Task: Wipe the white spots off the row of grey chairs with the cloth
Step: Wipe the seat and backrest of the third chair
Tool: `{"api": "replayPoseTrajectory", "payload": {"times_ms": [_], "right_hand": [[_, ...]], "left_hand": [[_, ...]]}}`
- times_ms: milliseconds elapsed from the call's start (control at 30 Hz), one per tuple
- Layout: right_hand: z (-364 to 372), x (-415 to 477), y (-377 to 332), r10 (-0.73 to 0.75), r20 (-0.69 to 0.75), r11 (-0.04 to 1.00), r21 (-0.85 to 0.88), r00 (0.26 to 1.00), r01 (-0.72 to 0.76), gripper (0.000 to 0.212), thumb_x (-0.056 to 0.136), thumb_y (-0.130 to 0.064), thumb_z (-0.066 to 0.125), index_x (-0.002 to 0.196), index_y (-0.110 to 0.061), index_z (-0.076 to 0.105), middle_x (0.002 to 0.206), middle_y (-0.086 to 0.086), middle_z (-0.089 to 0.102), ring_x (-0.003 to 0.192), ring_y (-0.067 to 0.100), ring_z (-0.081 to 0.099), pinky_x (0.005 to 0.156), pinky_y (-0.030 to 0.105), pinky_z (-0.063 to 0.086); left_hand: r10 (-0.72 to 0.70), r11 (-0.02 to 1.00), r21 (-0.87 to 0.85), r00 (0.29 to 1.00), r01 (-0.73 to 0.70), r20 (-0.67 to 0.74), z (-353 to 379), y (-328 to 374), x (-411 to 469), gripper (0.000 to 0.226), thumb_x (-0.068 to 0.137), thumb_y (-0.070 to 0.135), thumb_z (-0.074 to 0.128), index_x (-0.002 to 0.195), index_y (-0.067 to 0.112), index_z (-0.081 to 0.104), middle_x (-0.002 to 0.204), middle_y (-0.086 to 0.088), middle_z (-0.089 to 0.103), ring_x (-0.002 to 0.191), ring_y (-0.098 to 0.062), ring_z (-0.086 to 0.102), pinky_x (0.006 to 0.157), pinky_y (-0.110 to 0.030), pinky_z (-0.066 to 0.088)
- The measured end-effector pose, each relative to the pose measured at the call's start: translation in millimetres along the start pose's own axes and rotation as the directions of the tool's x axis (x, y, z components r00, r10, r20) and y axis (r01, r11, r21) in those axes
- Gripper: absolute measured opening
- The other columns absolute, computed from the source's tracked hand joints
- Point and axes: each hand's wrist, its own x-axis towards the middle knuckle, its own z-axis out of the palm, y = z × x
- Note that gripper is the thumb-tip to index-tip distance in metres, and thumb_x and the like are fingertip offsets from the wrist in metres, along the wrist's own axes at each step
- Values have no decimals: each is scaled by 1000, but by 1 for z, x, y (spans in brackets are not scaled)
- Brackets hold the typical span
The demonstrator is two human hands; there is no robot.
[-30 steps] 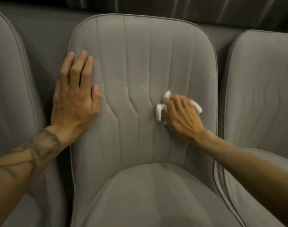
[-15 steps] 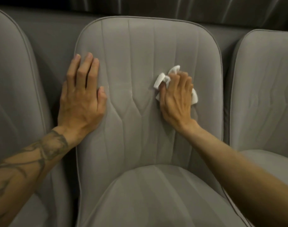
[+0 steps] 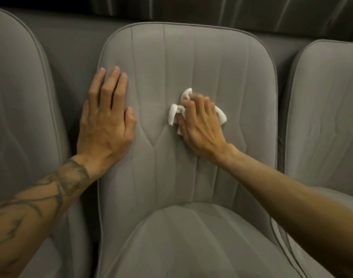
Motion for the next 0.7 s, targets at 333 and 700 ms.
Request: {"api": "replayPoseTrajectory", "payload": {"times_ms": [333, 700], "right_hand": [[8, 27, -22, 103, -64, 994, 42, 993, -101, 39, 101, -24, 49, 127, 5, 55, 112, 23, 57, 97, 39, 51, 88, 50, 41], [8, 42, -41, 145, -58, 987, 84, 988, -140, 39, 103, -27, 43, 124, 4, 57, 114, 23, 56, 100, 39, 52, 91, 51, 41]], "left_hand": [[10, 1000, 1, 1000, -10, -15, 1, -1, 1, 66, 101, 23, 44, 163, 6, 28, 170, -15, 26, 159, -36, 18, 130, -34, 11], [6, 1000, -13, 1000, -6, -8, 0, 0, 0, 66, 100, 22, 44, 162, 4, 29, 170, -15, 28, 160, -35, 19, 128, -43, 22]]}}
